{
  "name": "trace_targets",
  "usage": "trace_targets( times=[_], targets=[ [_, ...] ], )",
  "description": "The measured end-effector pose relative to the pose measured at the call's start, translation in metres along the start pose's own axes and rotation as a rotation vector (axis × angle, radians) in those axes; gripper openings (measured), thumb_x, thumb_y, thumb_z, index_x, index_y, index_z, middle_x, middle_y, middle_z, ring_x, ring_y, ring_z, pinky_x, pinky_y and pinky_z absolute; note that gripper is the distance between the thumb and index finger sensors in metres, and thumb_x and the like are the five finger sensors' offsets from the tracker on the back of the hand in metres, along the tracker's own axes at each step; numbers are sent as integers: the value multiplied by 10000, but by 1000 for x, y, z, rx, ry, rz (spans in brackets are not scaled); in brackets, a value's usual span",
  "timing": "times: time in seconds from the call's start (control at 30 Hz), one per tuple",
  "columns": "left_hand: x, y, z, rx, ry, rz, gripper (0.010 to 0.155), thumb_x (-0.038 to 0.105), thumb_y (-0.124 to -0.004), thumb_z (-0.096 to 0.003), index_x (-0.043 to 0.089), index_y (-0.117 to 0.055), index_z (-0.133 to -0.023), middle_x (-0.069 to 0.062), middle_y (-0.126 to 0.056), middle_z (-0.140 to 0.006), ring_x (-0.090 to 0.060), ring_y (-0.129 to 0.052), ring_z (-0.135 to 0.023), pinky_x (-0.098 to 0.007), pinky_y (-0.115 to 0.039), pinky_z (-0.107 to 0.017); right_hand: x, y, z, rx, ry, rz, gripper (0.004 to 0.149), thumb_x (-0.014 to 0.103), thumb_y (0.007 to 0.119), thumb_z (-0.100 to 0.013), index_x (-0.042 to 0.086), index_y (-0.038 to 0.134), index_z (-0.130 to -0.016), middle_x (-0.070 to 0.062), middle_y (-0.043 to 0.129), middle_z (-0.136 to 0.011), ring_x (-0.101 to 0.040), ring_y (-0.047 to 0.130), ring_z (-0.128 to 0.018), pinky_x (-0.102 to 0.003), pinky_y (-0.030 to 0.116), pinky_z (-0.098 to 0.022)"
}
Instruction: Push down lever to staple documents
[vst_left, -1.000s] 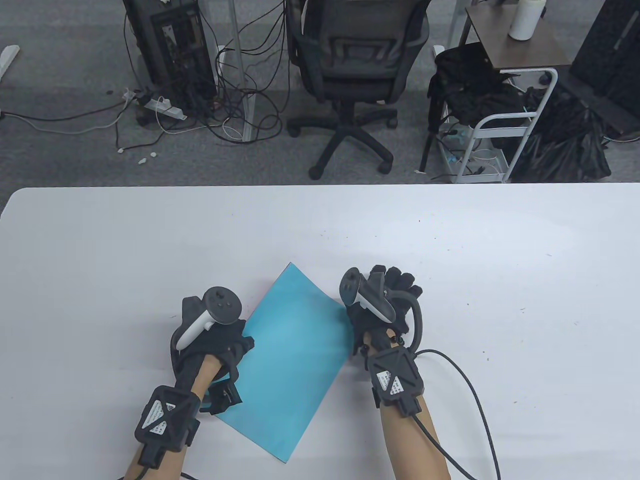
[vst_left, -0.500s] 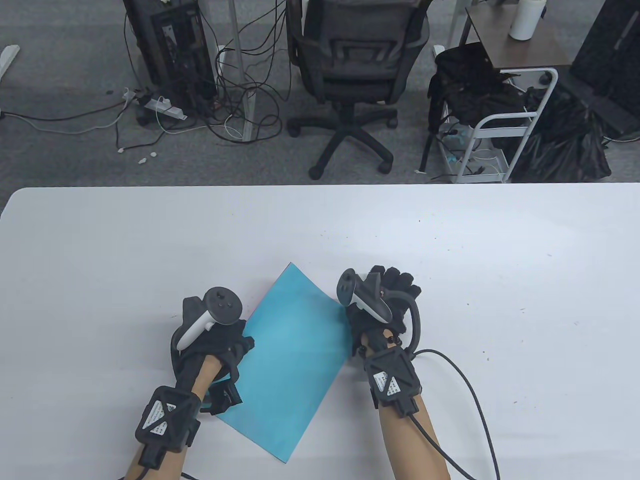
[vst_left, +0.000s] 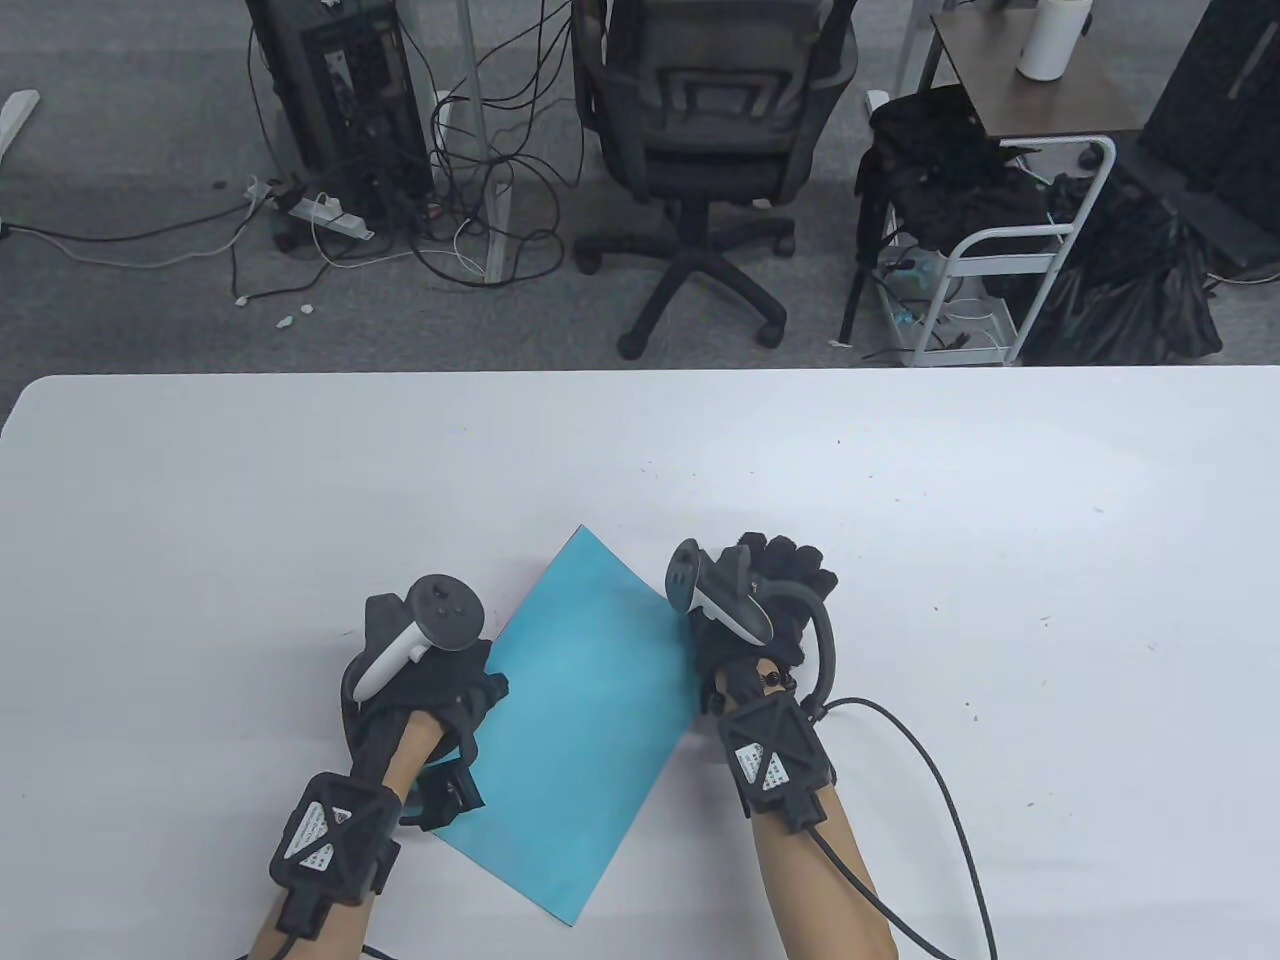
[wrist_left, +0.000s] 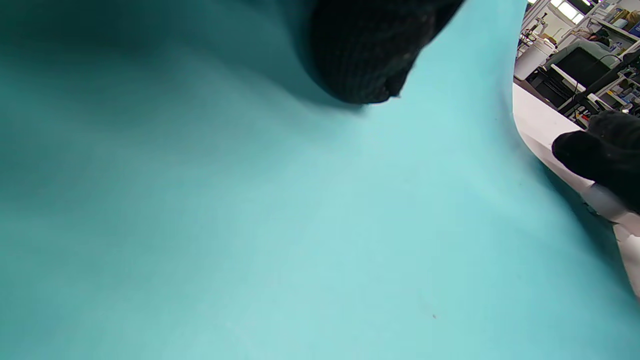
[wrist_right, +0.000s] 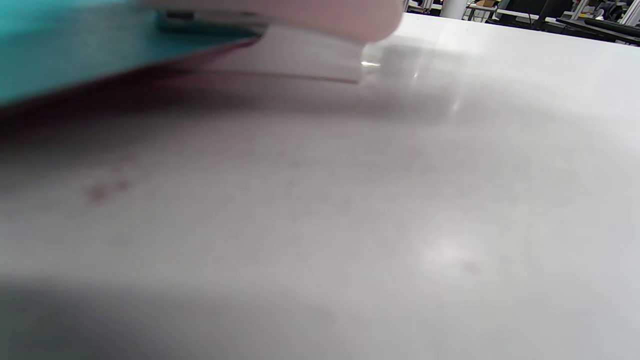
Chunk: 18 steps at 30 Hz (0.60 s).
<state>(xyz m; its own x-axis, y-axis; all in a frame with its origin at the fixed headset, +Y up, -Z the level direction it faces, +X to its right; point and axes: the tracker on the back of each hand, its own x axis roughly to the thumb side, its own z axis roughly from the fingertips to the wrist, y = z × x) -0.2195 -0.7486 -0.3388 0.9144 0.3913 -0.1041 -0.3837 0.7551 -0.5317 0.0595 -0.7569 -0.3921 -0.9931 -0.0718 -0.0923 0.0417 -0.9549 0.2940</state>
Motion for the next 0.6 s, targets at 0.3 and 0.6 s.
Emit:
trace_targets(
  times=[0.3, 0.6],
  targets=[
    [0, 0, 0, 3, 0, -1, 426, 244, -802, -561, 107, -817, -964, -100, -978, -804, -298, -1018, -632, -595, -837, -531, 0, 1, 0, -12, -4, 2, 903, 514, 420, -556, -139, 89, -1085, -455, 156, -1091, -720, 231, -973, -814, 281, -665],
    [0, -1, 0, 6, 2, -5, 426, 245, -802, -561, 104, -818, -963, -99, -980, -802, -297, -1019, -631, -594, -837, -531, 0, 2, -1, -16, -12, -20, 904, 510, 440, -554, -135, 92, -1085, -453, 175, -1088, -719, 242, -972, -810, 287, -665]
  ],
)
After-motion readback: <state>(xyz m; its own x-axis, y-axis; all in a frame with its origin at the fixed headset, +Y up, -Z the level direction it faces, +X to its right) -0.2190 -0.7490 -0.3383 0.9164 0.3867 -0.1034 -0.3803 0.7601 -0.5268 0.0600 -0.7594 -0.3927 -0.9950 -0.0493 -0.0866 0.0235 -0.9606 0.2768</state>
